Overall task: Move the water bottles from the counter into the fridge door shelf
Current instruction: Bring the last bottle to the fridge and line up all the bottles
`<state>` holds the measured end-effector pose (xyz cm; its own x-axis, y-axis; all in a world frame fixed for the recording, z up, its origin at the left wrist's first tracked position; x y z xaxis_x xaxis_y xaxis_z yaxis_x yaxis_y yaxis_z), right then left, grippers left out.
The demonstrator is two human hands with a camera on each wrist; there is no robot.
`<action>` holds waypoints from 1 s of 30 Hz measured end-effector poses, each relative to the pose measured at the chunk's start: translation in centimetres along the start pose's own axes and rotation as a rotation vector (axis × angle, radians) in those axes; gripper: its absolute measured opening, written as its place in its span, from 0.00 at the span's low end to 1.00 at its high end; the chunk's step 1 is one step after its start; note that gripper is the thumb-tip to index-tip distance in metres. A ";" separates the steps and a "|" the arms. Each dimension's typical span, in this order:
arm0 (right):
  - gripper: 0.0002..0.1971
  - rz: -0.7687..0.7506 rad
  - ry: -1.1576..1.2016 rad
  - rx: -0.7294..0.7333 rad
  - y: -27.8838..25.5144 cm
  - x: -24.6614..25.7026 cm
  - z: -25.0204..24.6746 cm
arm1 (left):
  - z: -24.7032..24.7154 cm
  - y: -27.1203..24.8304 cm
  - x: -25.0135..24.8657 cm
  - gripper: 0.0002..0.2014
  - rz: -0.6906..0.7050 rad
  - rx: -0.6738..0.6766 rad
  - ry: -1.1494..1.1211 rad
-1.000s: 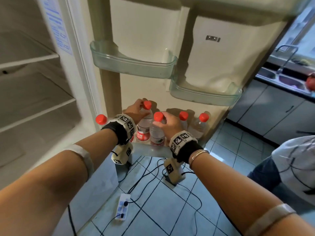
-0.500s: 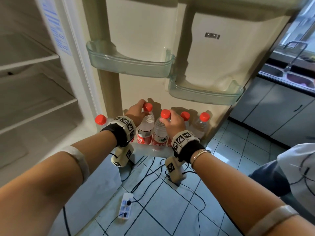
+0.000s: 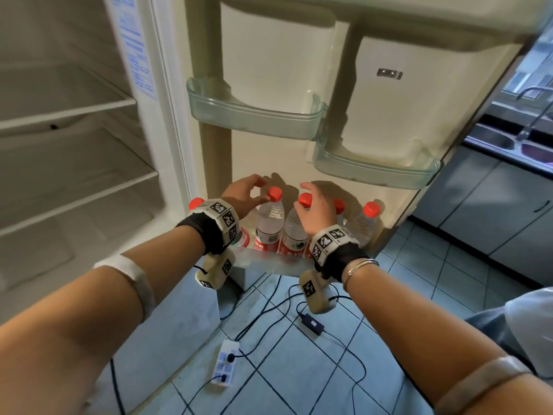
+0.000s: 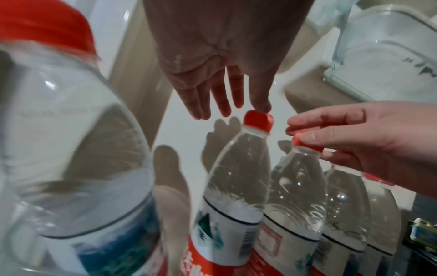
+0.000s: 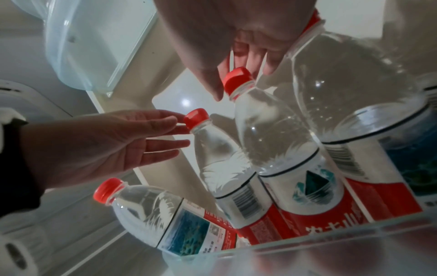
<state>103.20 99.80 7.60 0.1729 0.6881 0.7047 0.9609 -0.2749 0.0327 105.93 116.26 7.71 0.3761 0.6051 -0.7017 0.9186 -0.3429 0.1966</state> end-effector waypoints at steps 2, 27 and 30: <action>0.19 -0.030 -0.015 -0.027 -0.1 0.9 0.2 | -1.8 -0.9 0.4 0.17 0.006 -0.039 0.080; 0.14 -0.067 0.000 -0.031 -0.6 2.2 1.6 | -4.4 -1.7 2.1 0.14 -0.079 -0.142 0.090; 0.15 -0.054 -0.003 -0.007 -0.3 1.4 1.2 | -4.0 -0.9 1.9 0.11 -0.078 -0.129 0.039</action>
<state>103.39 101.72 7.73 0.1220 0.7042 0.6995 0.9672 -0.2426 0.0756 106.27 120.62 8.89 0.3048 0.6548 -0.6916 0.9523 -0.2003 0.2302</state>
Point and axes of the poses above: each hand's wrist, its own y-axis towards the middle knuckle, its own z-axis out of the palm, x = y × z, the point moved 9 cm from there along y, towards the middle knuckle, and after that the axes turned 13 degrees about z, right-handed, at the moved point
